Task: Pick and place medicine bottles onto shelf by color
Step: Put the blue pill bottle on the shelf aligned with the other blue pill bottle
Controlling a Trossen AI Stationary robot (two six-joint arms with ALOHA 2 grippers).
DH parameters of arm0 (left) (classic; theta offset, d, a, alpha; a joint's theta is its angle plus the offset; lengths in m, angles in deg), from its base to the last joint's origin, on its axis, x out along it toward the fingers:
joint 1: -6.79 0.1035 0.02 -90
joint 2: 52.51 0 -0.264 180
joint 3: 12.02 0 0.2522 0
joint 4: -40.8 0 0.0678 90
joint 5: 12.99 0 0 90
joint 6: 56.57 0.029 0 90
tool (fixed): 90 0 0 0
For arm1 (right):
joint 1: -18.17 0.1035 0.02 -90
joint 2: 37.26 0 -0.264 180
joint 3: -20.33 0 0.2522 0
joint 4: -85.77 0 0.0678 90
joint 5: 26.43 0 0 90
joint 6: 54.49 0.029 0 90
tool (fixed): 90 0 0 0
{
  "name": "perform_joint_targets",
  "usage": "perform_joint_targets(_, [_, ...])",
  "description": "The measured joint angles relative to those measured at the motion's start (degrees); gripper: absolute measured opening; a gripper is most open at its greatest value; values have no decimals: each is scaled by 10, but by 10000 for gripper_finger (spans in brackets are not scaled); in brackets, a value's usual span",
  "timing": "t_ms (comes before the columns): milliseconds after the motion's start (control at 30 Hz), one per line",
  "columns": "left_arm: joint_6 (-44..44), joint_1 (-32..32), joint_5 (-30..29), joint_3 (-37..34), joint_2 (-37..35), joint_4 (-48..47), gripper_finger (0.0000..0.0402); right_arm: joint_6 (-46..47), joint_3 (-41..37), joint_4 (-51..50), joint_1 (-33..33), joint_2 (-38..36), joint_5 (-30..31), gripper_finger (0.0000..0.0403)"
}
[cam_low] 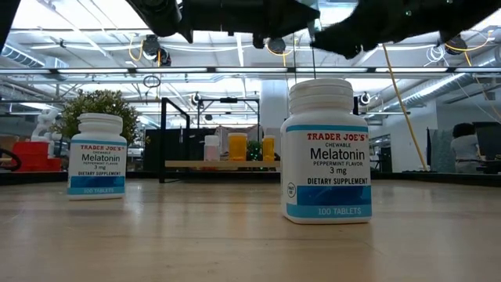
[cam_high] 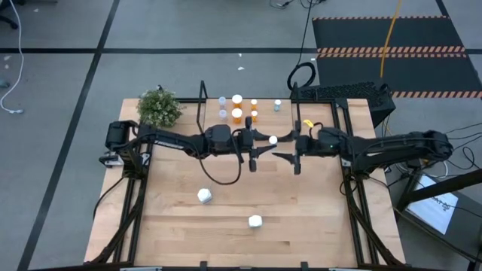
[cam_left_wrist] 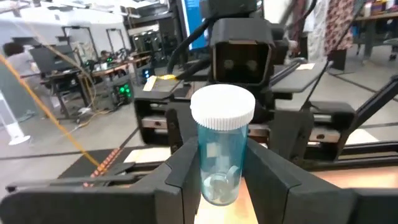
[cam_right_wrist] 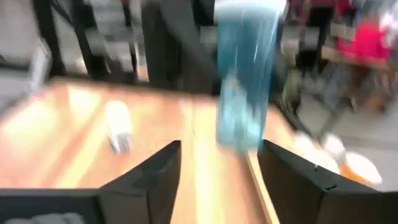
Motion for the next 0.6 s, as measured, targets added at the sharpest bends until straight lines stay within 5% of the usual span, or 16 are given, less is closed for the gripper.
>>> perform_joint_targets(167, [-2,12,-1,0,0,-23,113,-2,57,-203,-1,-24,20,232])
perform_joint_targets(400, [-6,22,-1,0,0,-61,113,7,71,-214,6,-58,94,237])
perform_joint_targets(600, [1,24,-1,0,0,-89,113,31,71,-183,19,-63,75,238])
